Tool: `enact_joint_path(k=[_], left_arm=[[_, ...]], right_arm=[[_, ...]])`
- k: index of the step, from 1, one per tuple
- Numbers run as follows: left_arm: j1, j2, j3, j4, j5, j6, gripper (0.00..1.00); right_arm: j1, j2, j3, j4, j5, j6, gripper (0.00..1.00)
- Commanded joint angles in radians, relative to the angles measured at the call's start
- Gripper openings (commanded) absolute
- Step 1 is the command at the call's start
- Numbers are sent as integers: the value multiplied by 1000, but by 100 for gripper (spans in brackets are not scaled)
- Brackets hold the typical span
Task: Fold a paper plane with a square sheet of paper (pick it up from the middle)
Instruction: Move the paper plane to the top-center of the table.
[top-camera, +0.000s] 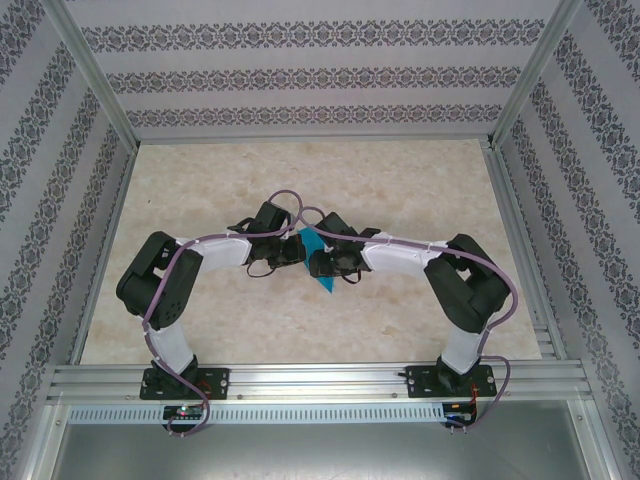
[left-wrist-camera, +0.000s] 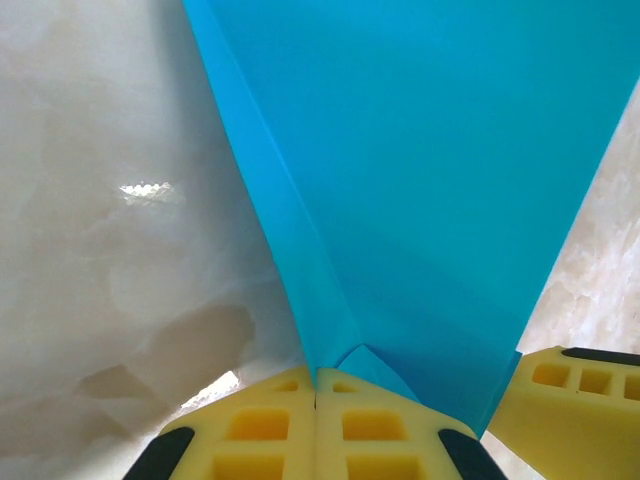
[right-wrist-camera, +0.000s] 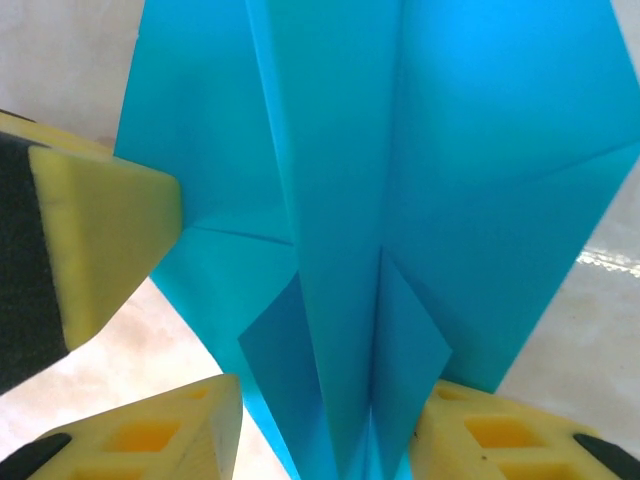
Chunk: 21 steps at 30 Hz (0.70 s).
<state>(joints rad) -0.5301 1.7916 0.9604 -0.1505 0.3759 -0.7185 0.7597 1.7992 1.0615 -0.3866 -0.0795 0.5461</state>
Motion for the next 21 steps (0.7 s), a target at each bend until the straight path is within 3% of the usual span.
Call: enact_joint_path(k=[1,9,15,21], left_arm=[[10,15,24,-18,-11,14,6],[11,9,29,-33,-17,17,9],[31,-54,32,-91,-69,25,23],[83,-143,10,-158,-151,6,40]], right_arm=[[14,25,37,-4,24,-17,46],[20,52,61,-16,57,-2,37],[20,36,65,-61,127,3,19],[27,8,77,-90,186,8,12]])
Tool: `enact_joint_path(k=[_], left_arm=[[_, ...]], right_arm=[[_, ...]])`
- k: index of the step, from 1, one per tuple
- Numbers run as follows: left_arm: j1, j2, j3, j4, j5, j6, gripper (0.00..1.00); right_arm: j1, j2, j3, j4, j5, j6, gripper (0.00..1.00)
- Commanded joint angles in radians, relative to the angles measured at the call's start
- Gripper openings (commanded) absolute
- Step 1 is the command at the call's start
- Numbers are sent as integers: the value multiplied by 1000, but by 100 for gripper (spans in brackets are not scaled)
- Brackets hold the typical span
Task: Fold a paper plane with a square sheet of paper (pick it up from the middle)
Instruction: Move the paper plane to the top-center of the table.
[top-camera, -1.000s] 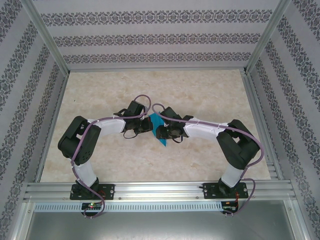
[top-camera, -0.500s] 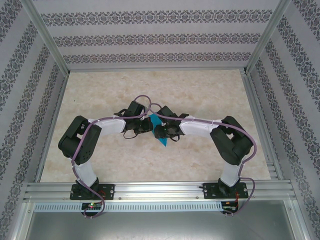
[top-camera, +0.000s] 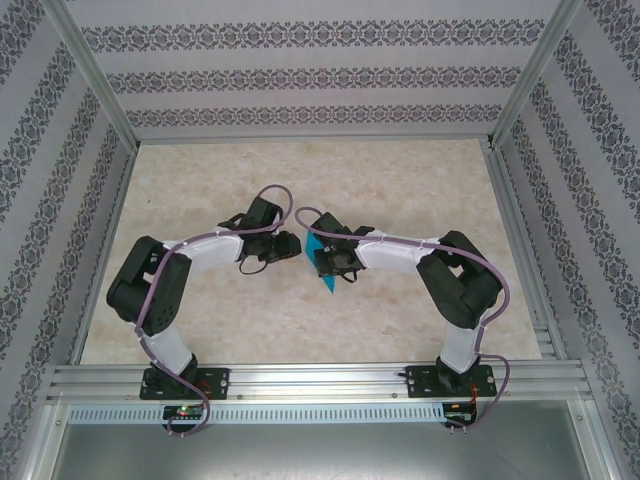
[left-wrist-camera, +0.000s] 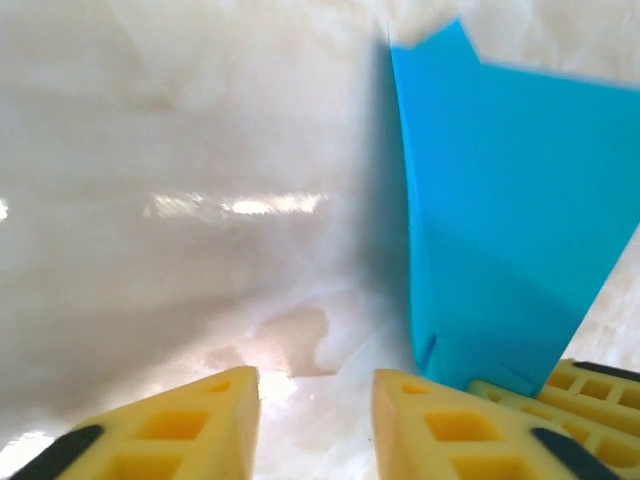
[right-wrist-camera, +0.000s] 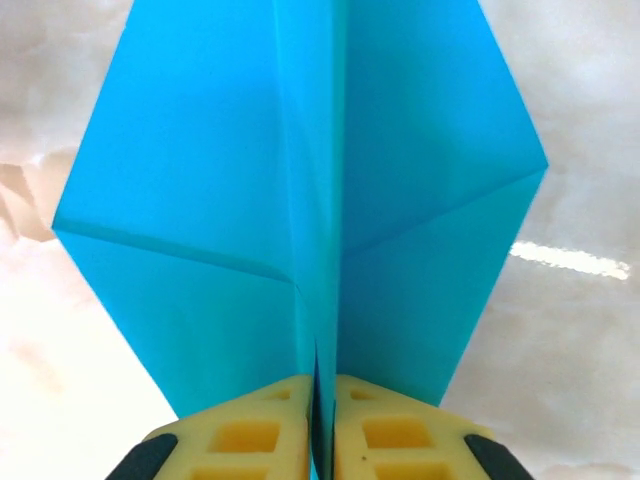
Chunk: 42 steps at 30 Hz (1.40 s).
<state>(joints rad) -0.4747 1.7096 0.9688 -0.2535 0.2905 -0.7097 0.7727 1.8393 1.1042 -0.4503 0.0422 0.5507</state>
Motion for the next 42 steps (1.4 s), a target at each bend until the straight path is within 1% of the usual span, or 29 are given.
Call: enact_joint_path(k=[1,5,8,14,16,19,23,28,37,42], left_arm=[[38,-78,-6,-66,-88,-8,42],[65,-124,-28,-115,-180,-32,54],[78,-141,-47,-122,-213,-44,61],[86,-137,-54,-128,-223,-43,75],[85,-136,-55,-130,-235,-35,81],[86,-141,-59,-133,-257,-27,89],[87,-157,-67,-136,-277,-17,96],[87,-171,-74,-136,-287,-8,100],[88,-165,-75,-136,-278,-7,100],[89,-166,-74,-140,-278,-9,100]], right_arm=[[20,-34,42,-42,87,4,12],[34,-32,70,-92,172,21,11],[39,-28,78,-99,212,35,11],[43,20,101,-85,193,49,15],[43,37,109,-75,189,55,16],[45,59,117,-60,191,78,16],[51,79,115,-29,193,104,16],[58,91,112,-19,202,123,16],[62,133,97,-20,221,157,13],[63,102,113,-47,259,145,12]])
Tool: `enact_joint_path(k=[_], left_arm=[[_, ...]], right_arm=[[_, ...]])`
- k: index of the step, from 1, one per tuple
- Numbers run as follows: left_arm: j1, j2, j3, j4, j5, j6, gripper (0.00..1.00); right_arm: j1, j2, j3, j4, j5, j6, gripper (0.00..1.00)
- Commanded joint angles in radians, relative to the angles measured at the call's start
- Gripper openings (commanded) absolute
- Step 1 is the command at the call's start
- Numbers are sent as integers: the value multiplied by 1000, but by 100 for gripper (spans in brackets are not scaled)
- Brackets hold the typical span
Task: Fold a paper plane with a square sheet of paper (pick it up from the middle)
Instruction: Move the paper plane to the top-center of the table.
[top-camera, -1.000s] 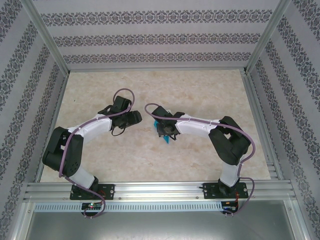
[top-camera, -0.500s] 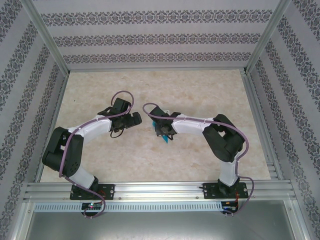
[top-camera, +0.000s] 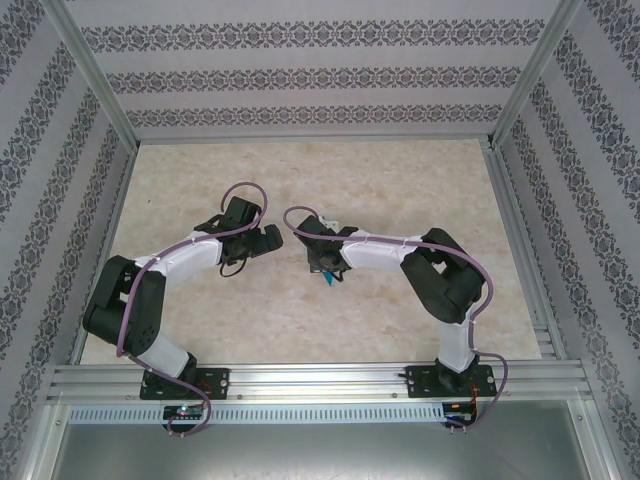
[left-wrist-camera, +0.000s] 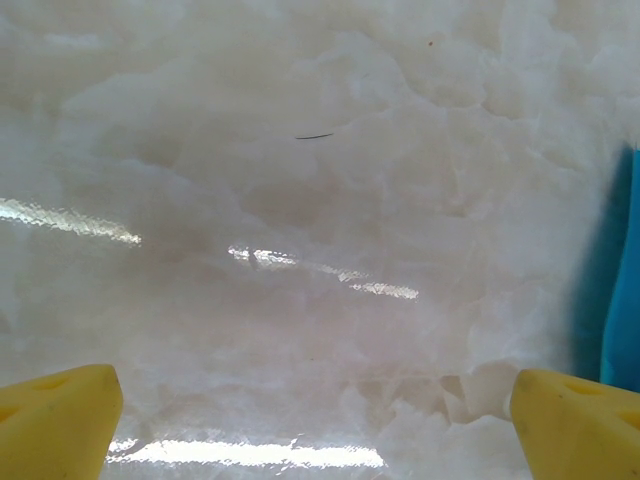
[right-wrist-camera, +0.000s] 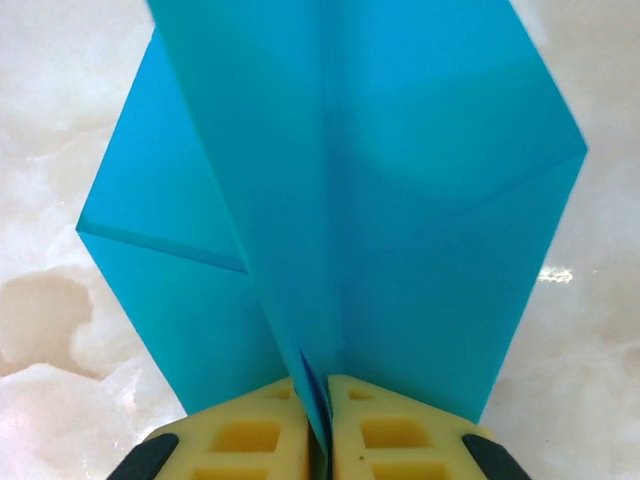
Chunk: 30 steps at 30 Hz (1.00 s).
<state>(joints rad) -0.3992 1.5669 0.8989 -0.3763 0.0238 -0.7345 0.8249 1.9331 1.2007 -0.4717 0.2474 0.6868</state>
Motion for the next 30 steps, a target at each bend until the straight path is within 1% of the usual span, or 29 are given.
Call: enact_joint_path(k=[1,5,9,13,22,26,30], left_arm=[[13,-23,-5,-19,-11,15,100],[14,-25,-4,-24,-8,11,100],[14,-26,-9,-23,-3,4,100],[13,-25,-12,-24,7,1,100],[14,-33,-10,-32,21,2,100],[13,-32,-9,-34,25,4,100],[14,-31,-11,-35,25,4,100]], right_arm=[[10,-7,24,-31,66,2,12],[-6,-54,56,-35,93,-28,11],[-41,-39,100,-18,69,-61,9],[-76,21,161,18,41,-89,7],[-150,188,340,16,54,-121,8],[-164,234,377,10,55,-120,10],[-165,260,379,8,50,-108,12]])
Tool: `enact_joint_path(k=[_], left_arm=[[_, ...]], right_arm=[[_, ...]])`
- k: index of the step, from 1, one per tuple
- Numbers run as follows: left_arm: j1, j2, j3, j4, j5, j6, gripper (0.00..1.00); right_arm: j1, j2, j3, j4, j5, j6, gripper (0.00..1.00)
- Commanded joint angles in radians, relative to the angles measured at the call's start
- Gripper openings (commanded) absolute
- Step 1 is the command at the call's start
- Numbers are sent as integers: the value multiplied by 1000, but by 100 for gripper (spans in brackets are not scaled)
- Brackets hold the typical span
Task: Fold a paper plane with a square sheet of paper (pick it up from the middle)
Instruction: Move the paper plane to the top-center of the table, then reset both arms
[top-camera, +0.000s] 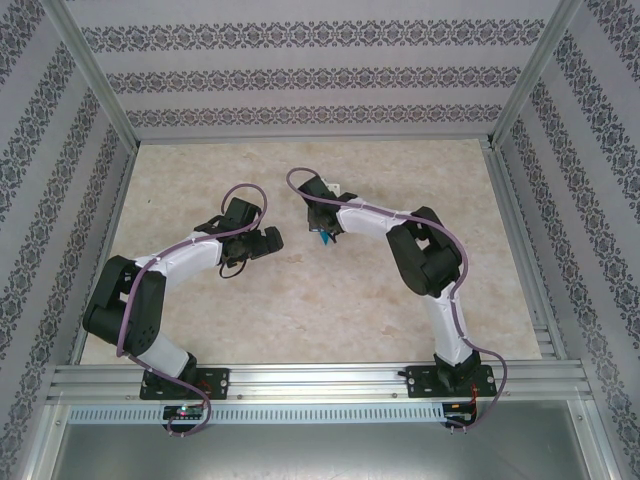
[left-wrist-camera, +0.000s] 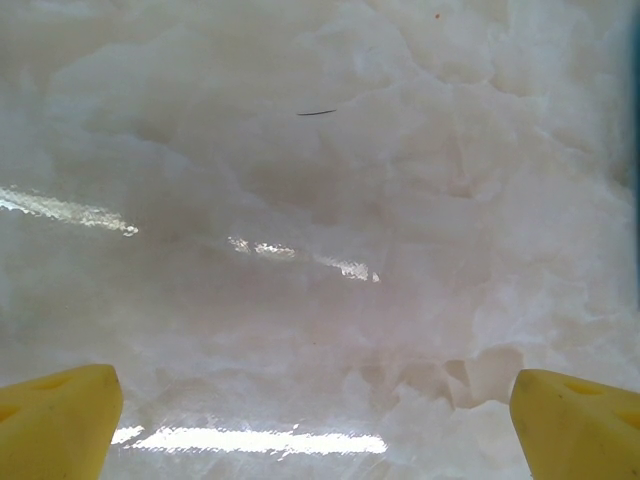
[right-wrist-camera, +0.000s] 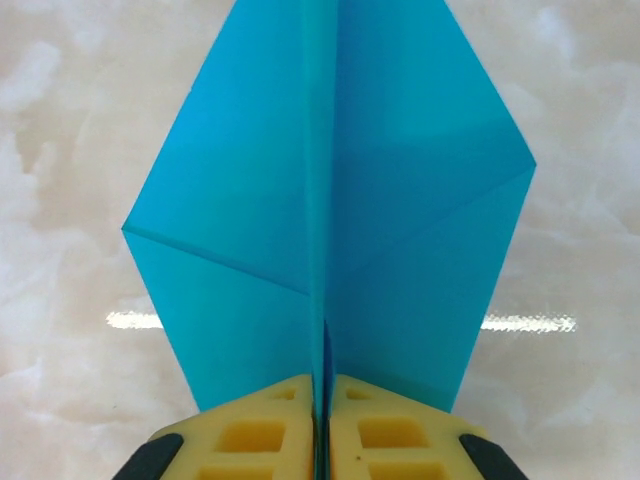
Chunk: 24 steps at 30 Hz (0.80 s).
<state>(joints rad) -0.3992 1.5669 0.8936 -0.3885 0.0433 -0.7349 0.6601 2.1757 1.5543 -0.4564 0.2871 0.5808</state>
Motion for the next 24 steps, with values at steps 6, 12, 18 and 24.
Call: enact_joint_path(k=[6,12,18,24], left_arm=[[13,-25,1,-23,10,5,100],[14,-25,23,-36,9,17,100],[14,-36,119,-78,-48,53,100],[30,-80,211,-79,-190,132,100]], right_arm=[[0,49,25,-18,6,13,13],[0,30,62,-56,8,6,15],[1,-114,96,-116,24,2,37],[-13,-334,25,-108,48,-36,66]])
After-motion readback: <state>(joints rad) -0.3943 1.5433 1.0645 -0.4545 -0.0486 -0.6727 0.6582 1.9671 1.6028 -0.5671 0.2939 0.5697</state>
